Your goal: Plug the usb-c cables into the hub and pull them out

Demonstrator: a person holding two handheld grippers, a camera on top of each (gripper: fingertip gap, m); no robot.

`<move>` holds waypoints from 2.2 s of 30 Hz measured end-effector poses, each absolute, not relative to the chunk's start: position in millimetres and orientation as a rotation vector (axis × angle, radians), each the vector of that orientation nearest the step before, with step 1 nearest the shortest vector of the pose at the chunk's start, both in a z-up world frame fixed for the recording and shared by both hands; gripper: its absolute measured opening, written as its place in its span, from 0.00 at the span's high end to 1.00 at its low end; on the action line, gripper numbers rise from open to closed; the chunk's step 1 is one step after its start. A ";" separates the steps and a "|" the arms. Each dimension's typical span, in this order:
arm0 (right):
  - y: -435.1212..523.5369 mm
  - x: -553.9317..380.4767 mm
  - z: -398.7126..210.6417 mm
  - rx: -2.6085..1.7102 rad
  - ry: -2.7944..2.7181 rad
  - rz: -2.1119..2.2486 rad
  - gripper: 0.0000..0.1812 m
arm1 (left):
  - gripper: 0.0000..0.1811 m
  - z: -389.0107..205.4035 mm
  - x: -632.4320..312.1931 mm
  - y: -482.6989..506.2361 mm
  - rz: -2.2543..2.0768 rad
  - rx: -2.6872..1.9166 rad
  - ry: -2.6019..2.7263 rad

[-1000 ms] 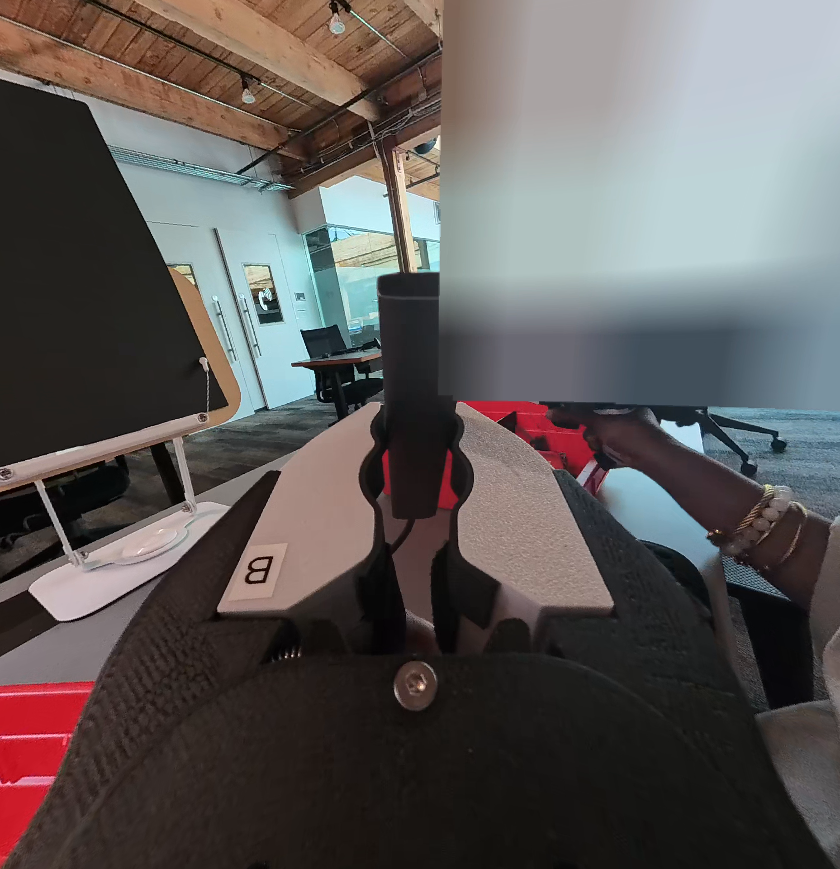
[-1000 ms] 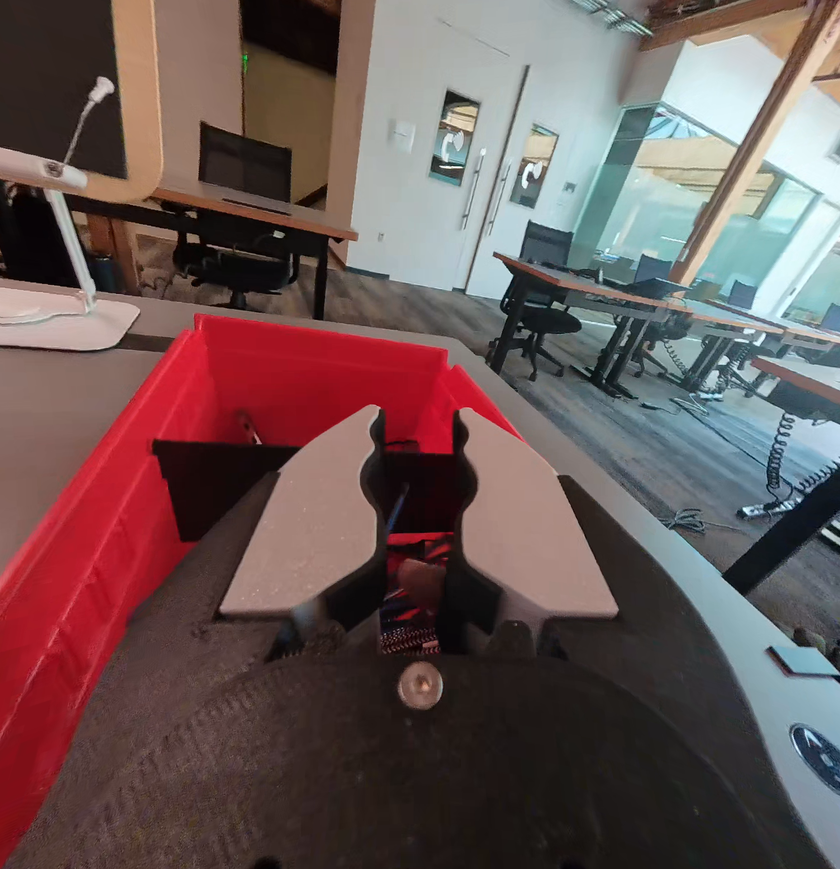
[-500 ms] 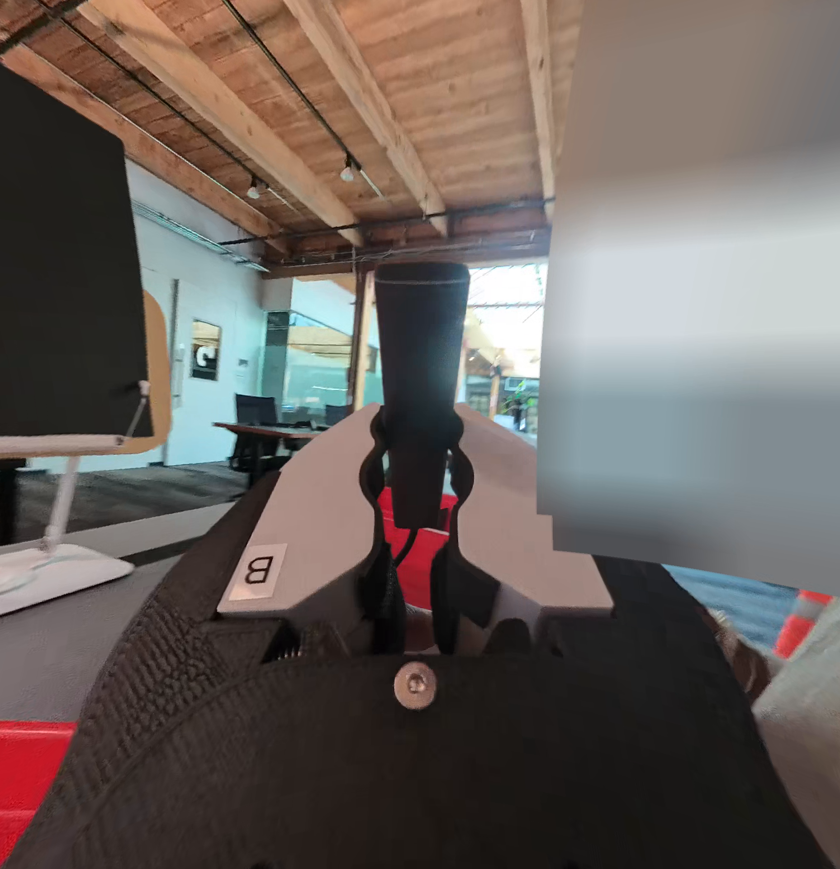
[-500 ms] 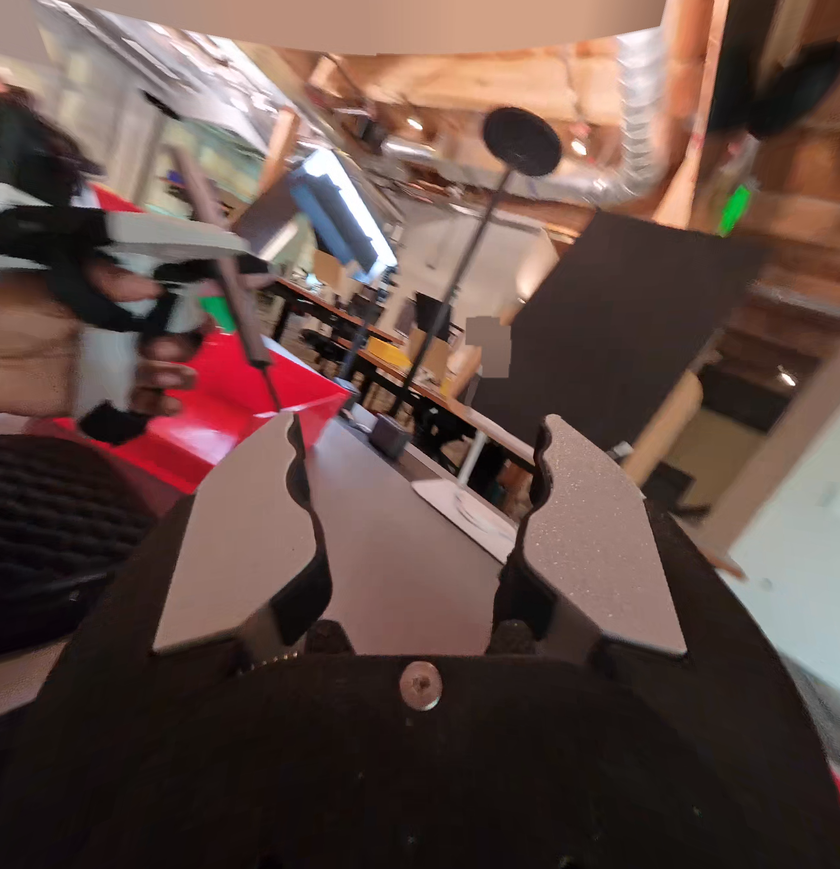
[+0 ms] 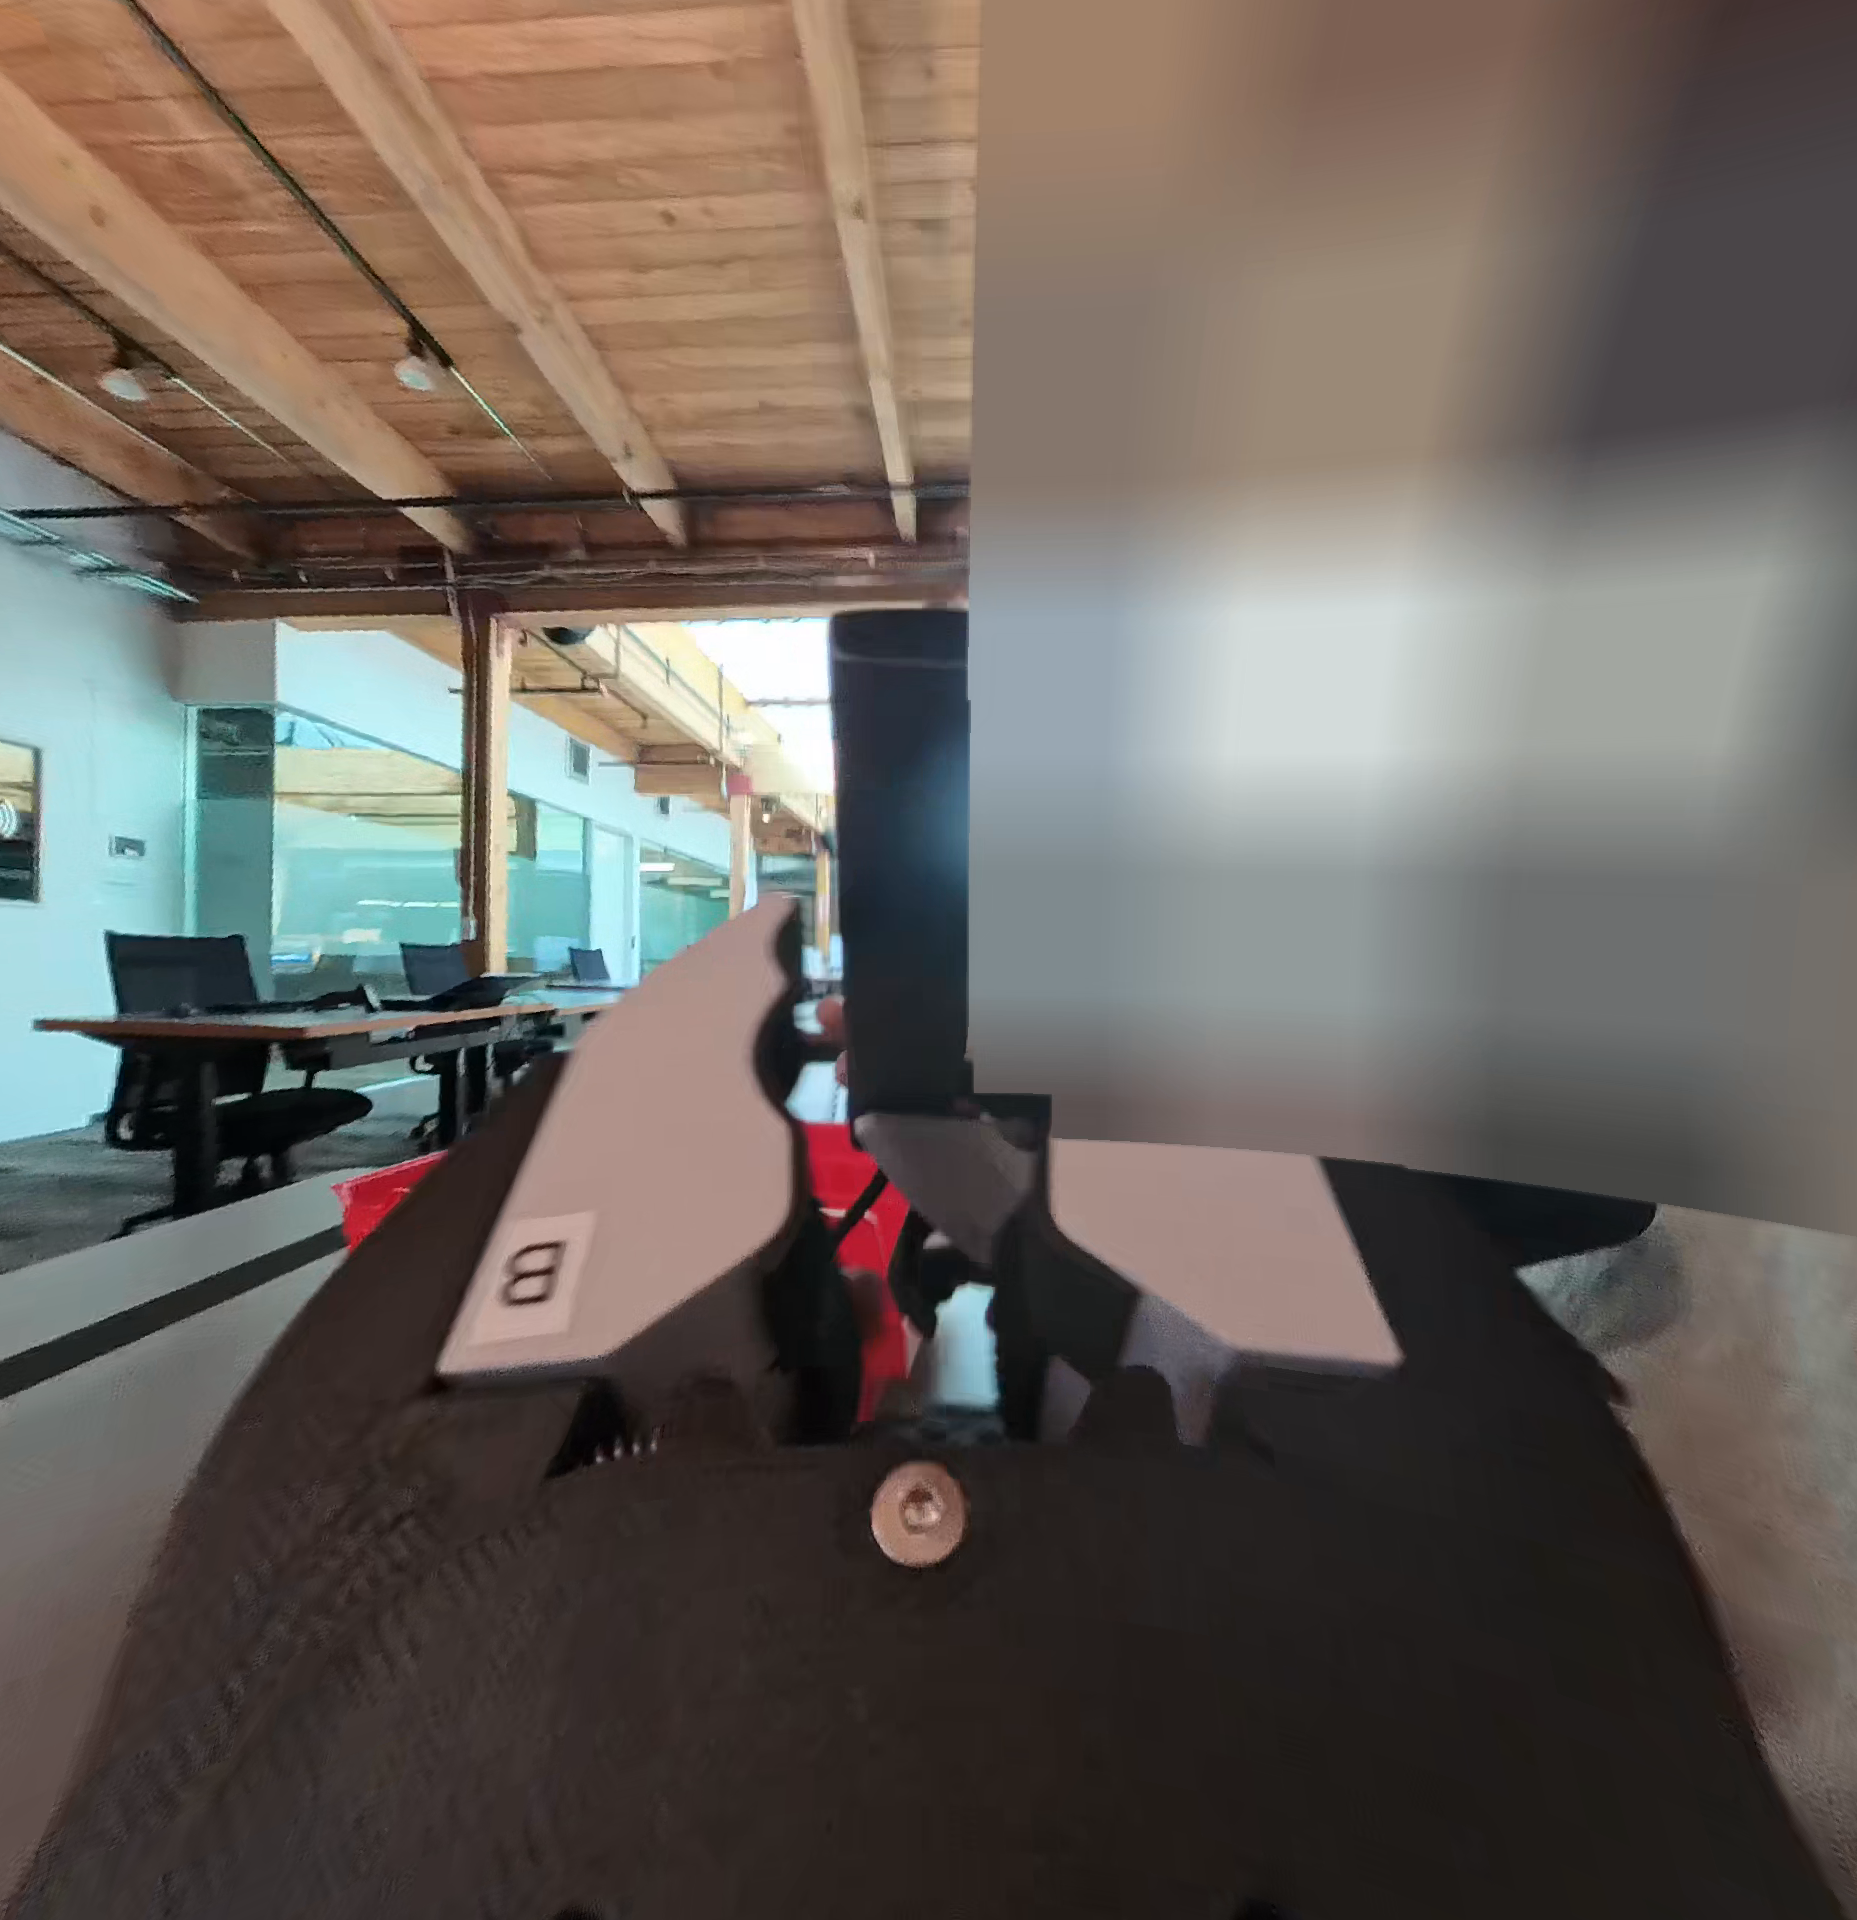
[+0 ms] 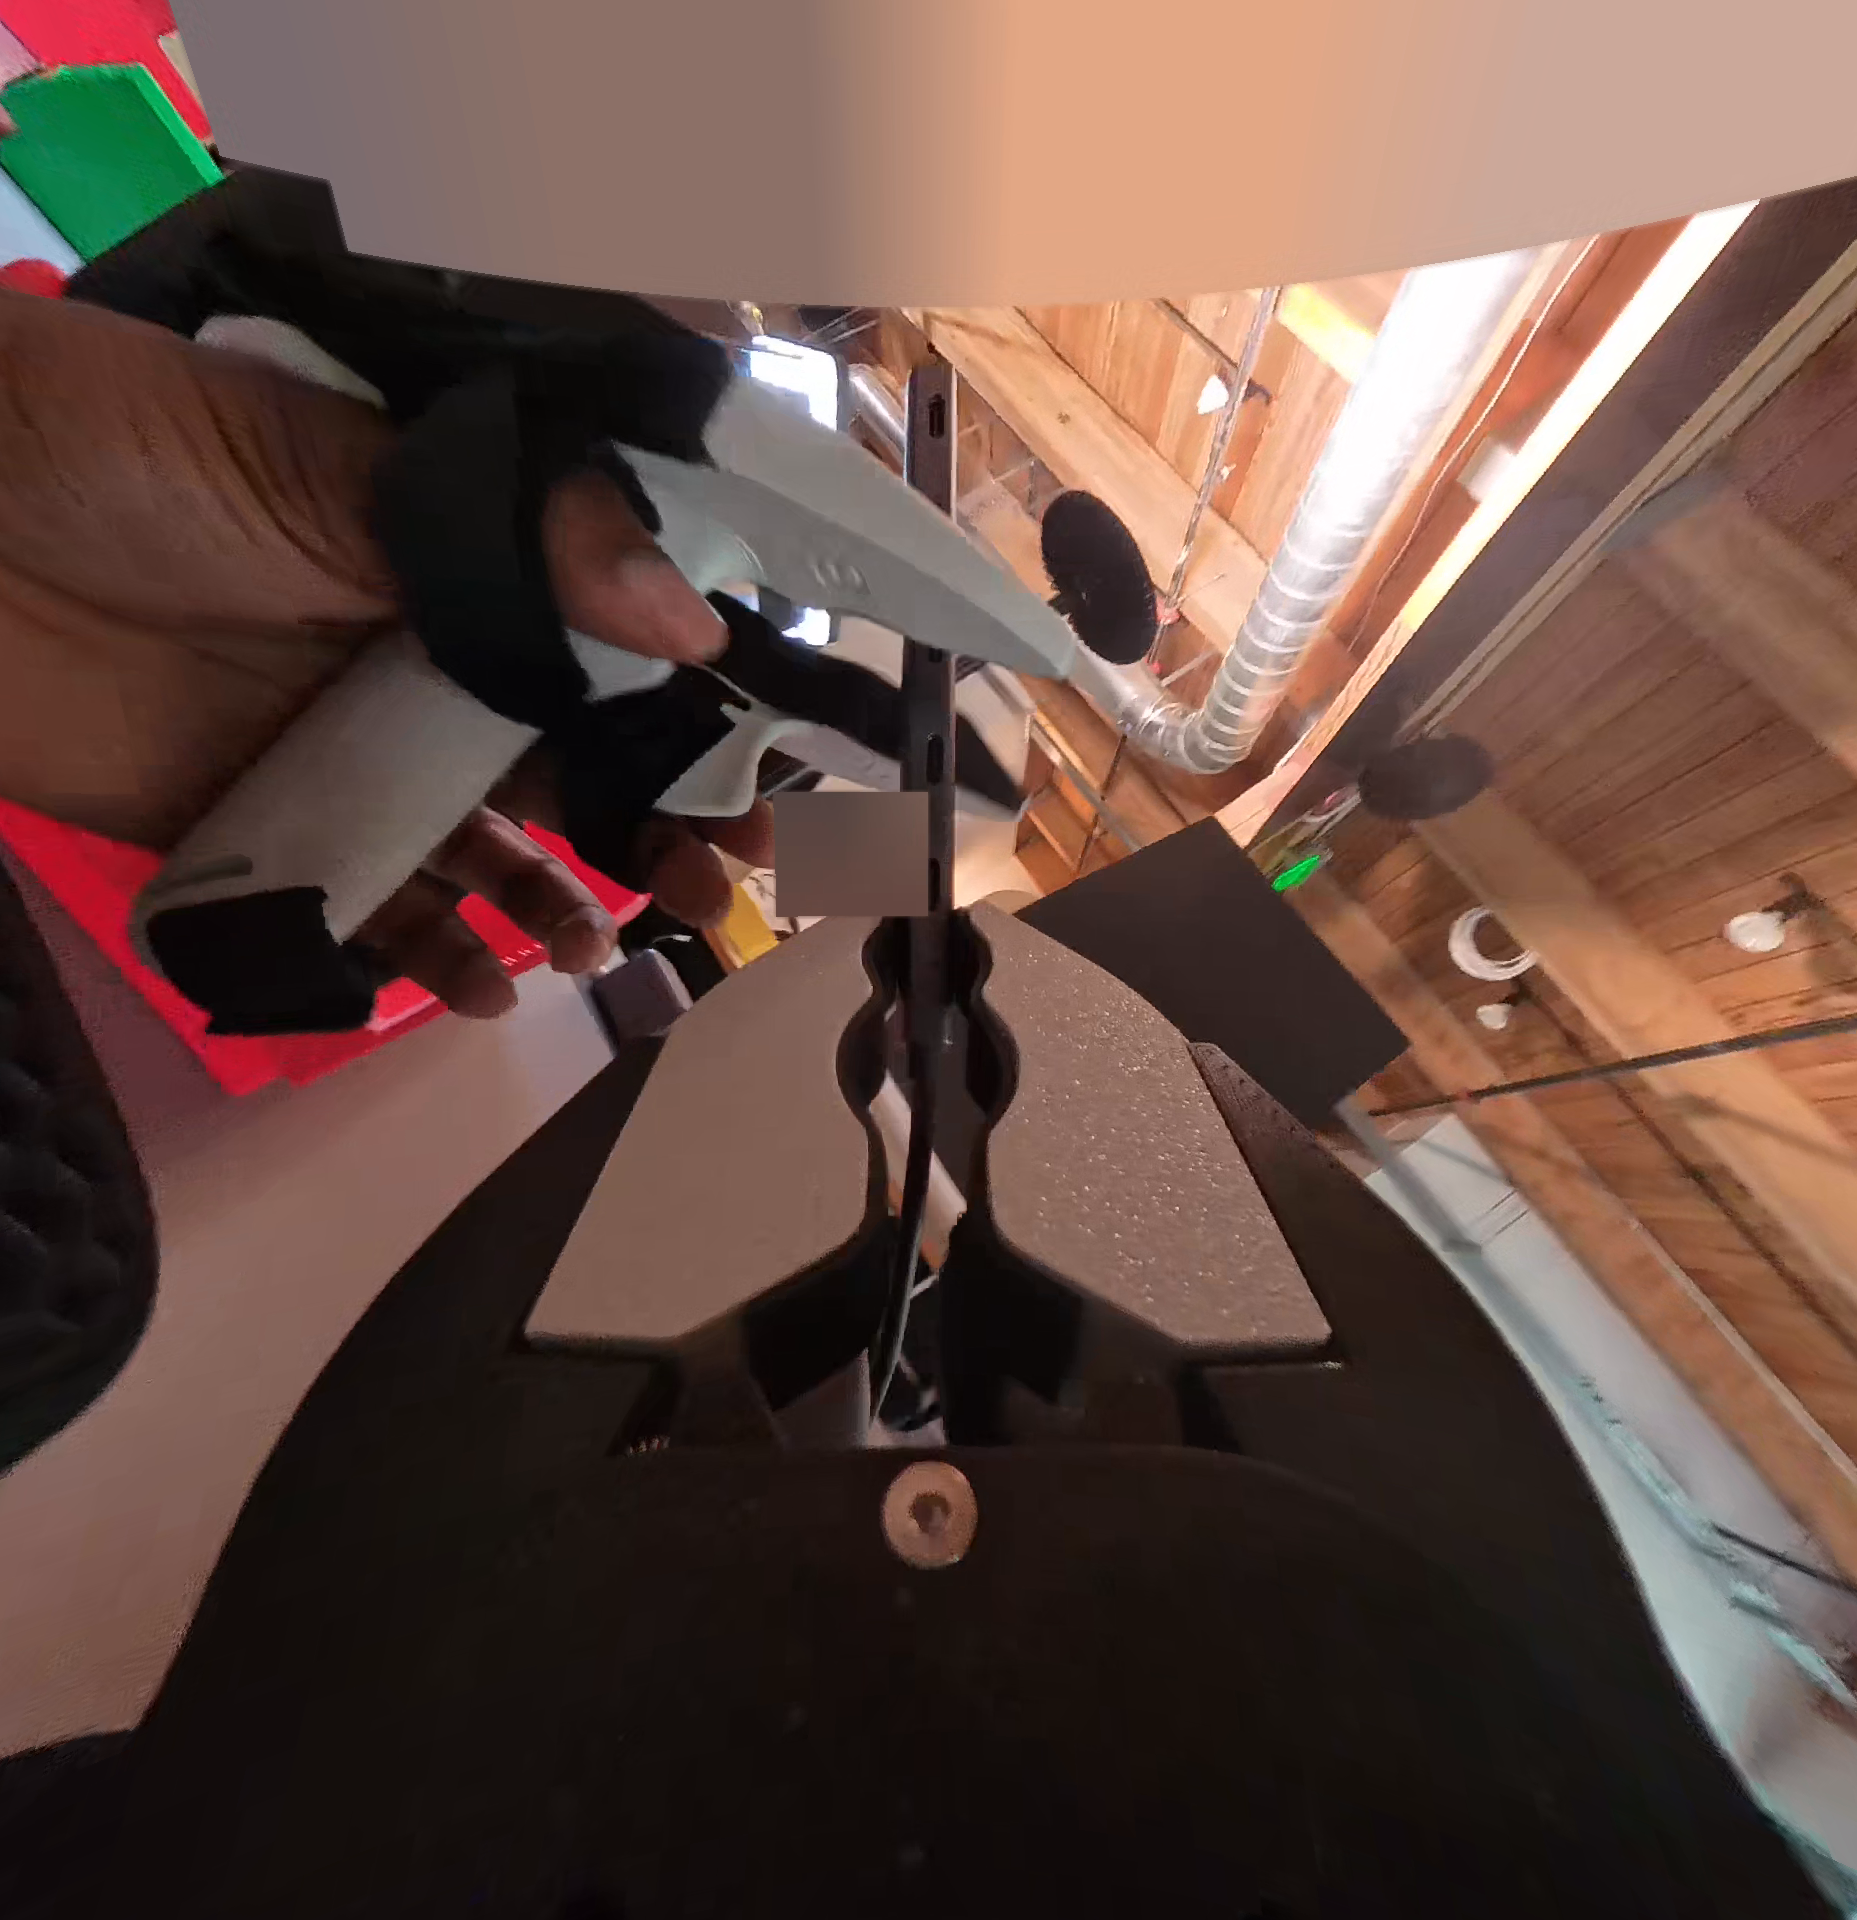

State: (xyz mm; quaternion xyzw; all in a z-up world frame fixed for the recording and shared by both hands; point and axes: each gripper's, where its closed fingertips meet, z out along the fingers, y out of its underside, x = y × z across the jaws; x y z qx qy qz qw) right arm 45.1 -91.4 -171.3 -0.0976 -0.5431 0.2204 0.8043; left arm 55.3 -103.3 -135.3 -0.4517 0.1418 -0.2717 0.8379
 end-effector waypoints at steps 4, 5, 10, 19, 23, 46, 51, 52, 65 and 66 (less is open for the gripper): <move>-80.1 58.5 -162.6 -0.143 -1.079 0.331 0.95 | 0.26 -156.2 44.5 -82.1 -0.113 -1.090 0.369; -77.1 61.2 -159.8 -0.133 -1.060 0.304 0.95 | 0.21 -162.7 41.5 -78.7 0.073 -1.084 0.431; -54.9 78.0 -132.8 -0.139 -0.950 0.273 0.95 | 0.24 -236.8 32.9 -42.1 0.634 -1.289 0.776; 35.3 123.7 -37.9 -0.242 -0.711 0.479 0.95 | 0.58 -313.7 23.6 -24.2 0.942 -1.625 1.149; 100.3 128.1 -20.5 -0.331 -0.681 0.482 0.95 | 0.65 -323.7 14.2 -26.6 0.692 -1.768 0.971; 271.7 81.1 -247.1 -0.995 -1.565 0.154 0.93 | 0.79 -337.4 15.1 -29.6 0.495 -1.876 0.892; 289.8 78.8 -252.9 -1.048 -1.605 0.050 0.92 | 0.80 -338.0 16.2 -29.7 0.488 -1.876 0.898; 291.4 76.9 -250.9 -1.046 -1.591 0.046 0.91 | 0.80 -338.2 16.1 -29.7 0.487 -1.877 0.899; 186.9 83.4 -160.6 -1.000 -1.213 0.663 0.64 | 0.81 -338.3 16.2 -29.6 0.478 -1.878 0.900; 170.6 87.9 -162.8 -1.081 -1.215 0.747 0.62 | 0.81 -338.2 16.2 -29.5 0.479 -1.877 0.900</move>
